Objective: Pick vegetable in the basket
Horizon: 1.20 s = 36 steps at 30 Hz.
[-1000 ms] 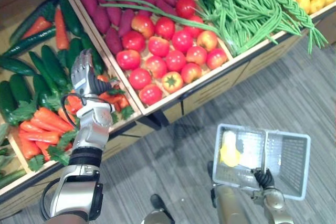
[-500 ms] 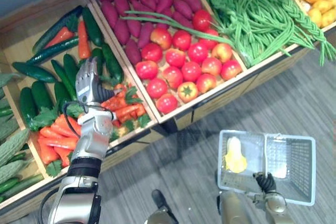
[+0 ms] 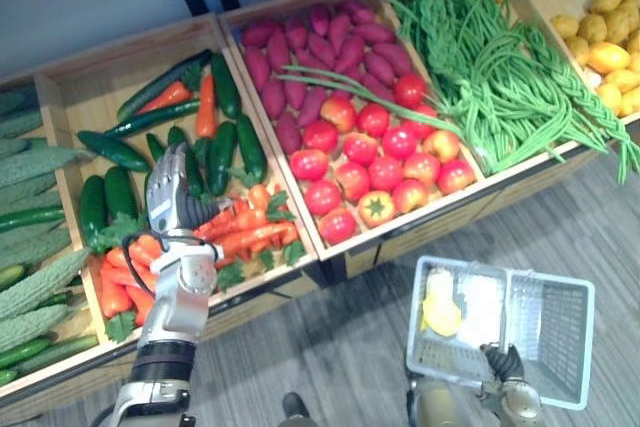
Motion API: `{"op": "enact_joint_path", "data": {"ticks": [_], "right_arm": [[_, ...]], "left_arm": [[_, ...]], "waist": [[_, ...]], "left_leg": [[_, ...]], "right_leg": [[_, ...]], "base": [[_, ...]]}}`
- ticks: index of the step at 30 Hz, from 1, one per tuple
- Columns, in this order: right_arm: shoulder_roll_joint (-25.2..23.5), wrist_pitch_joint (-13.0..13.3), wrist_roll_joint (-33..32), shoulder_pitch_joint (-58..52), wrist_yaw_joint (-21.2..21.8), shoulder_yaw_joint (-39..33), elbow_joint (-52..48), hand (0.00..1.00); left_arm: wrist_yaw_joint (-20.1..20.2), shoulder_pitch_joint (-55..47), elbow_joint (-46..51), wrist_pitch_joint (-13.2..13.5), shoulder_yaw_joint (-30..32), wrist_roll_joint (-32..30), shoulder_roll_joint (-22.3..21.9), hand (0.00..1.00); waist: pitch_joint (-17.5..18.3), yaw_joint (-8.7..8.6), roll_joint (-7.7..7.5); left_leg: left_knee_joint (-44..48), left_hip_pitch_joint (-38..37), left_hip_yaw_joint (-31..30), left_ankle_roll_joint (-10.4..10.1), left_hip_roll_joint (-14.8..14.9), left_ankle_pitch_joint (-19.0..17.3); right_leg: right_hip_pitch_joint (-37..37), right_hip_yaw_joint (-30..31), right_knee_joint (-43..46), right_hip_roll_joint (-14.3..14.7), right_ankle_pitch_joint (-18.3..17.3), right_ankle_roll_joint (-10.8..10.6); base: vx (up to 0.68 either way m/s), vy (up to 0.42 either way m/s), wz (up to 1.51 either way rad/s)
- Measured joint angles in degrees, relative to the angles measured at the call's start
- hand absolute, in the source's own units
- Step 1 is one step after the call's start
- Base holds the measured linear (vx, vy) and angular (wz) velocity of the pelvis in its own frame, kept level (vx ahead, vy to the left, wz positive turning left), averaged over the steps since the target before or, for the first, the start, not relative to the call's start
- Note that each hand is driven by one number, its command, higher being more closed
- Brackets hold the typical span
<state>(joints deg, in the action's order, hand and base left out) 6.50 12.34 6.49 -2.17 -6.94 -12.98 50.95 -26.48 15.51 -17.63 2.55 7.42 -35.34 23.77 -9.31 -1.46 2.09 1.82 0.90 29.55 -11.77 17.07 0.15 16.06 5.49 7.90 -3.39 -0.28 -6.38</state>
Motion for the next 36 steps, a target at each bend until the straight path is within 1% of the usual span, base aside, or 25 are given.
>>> {"op": "enact_joint_path", "data": {"ticks": [2,3,4,5,8,13,14,15,17,19,22,26,32,36], "right_arm": [[0.3,-0.7,-0.1,0.2,-0.1,-0.6,0.3,1.00],[0.4,-1.1,-0.3,0.2,-0.1,-1.0,0.6,1.00],[0.3,-1.3,-0.3,-0.5,-0.1,-2.0,0.7,1.00],[0.3,-1.3,-0.2,-0.7,-0.1,-2.5,0.7,1.00],[0.2,-1.5,-0.2,-0.8,-0.1,-2.4,0.7,1.00],[0.2,-1.6,0.0,-0.8,-0.1,-2.5,0.6,1.00],[0.2,-1.7,0.2,-0.9,-0.1,-2.6,0.7,1.00],[0.2,-1.9,0.2,-1.5,-0.1,-2.9,0.7,1.00],[-0.2,-2.1,0.2,-1.7,-0.1,-3.7,0.6,1.00],[-0.3,-2.2,0.2,-3.0,-0.1,-4.2,0.6,1.00],[-0.3,-2.3,0.2,-3.9,-0.1,-4.6,0.6,1.00],[-0.3,-2.4,0.3,-4.1,-0.1,-4.5,0.5,1.00],[-0.3,-2.5,0.4,-4.1,0.0,-4.5,0.4,1.00],[-0.3,-3.0,0.4,-4.1,0.0,-4.3,-0.1,1.00]], "left_arm": [[0.5,-0.3,0.2,0.1,-0.4,-0.4,-1.1,0.00],[0.7,-0.7,1.1,0.2,-0.5,-1.0,-1.4,0.00],[1.2,-2.0,3.9,1.3,-0.5,-1.2,-1.4,0.00],[1.7,-2.7,5.5,1.4,-0.5,-1.4,-1.4,0.00],[2.3,-5.7,6.8,1.9,-0.5,-1.4,-1.4,0.00],[3.4,-8.6,8.9,2.0,-0.7,-1.4,-1.9,0.00],[4.1,-8.7,9.6,2.1,-0.9,-1.4,-2.4,0.00],[4.5,-9.3,11.3,2.4,-1.2,-1.4,-3.8,0.00],[5.0,-10.6,12.3,2.4,-2.0,-1.5,-3.8,0.00],[5.8,-12.2,12.4,2.5,-3.0,-1.5,-4.2,0.00],[6.8,-12.6,12.4,2.5,-3.1,-1.5,-5.2,0.00],[8.9,-13.2,12.4,2.4,-3.8,-1.9,-5.2,0.00],[10.0,-13.0,11.9,2.2,-4.8,-2.1,-5.2,0.00],[10.6,-11.7,9.1,1.2,-4.8,-3.6,-5.2,0.00]], "waist": [[0.3,-0.16,0.79],[0.2,-0.17,0.85],[0.3,-0.22,0.89],[0.3,-0.13,0.84],[0.4,0.17,0.62],[0.5,0.26,0.54],[0.5,0.29,0.53],[1.2,0.35,0.69],[1.6,0.41,0.30],[3.1,0.93,0.07],[3.5,1.52,0.04],[4.2,1.64,-0.06],[4.3,1.58,-0.16],[4.3,1.60,-0.17]], "left_leg": [[0.4,-0.8,0.0,0.0,0.5,0.0],[0.4,-1.4,0.0,0.0,0.4,0.0],[0.4,-2.1,0.0,0.0,0.0,0.0],[0.4,-2.0,-0.2,0.0,-0.6,0.0],[0.3,-2.0,-0.2,0.0,-1.2,0.0],[0.2,-1.8,-0.2,0.2,-1.2,-0.7],[0.2,-1.7,-0.3,0.2,-1.2,-0.9],[0.1,-1.0,-0.2,0.4,-0.8,-1.7],[-0.3,-1.1,-0.2,0.4,-0.9,-1.9],[-0.5,-1.0,-0.1,0.4,-1.4,-1.9],[-0.7,-0.9,0.0,0.7,-1.8,-1.7],[-0.9,-0.1,-0.1,0.9,-2.0,-1.2],[-1.7,-0.2,0.0,0.9,-2.3,-0.8],[-1.7,-0.1,0.1,0.9,-2.3,-0.8]], "right_leg": [[-1.0,0.0,0.1,0.4,0.0,0.0],[-1.7,0.1,0.1,0.4,0.0,0.0],[-2.5,0.0,0.2,-0.1,0.0,0.0],[-2.5,-0.3,0.2,-0.8,0.0,0.0],[-2.6,-0.5,0.1,-1.4,0.0,0.0],[-2.8,-1.0,-0.4,-1.5,0.0,0.0],[-3.3,-1.4,-1.2,-1.5,0.1,-0.2],[-3.4,-2.0,-2.2,-1.4,0.4,-0.6],[-3.4,-2.2,-2.4,-1.2,0.9,-0.9],[-3.7,-2.1,-3.5,-1.6,1.5,-1.1],[-4.4,-2.1,-4.6,-2.1,2.3,-1.6],[-4.3,-2.2,-6.0,-2.3,3.5,-1.5],[-4.3,-2.3,-6.4,-2.4,3.9,-1.5],[-4.3,-2.3,-6.5,-2.6,3.9,-1.5]], "base": [[0.04,-0.061,-0.03],[0.00,0.000,0.00],[-0.02,0.023,0.12],[-0.04,0.033,0.17],[-0.06,0.026,0.11],[-0.09,-0.006,0.05],[-0.20,-0.019,0.16],[-0.24,-0.017,0.19],[-0.18,-0.010,0.08],[-0.08,0.005,-0.03],[-0.06,0.013,0.02],[-0.01,0.003,0.04],[0.03,0.005,0.00],[0.02,0.002,0.00]]}}
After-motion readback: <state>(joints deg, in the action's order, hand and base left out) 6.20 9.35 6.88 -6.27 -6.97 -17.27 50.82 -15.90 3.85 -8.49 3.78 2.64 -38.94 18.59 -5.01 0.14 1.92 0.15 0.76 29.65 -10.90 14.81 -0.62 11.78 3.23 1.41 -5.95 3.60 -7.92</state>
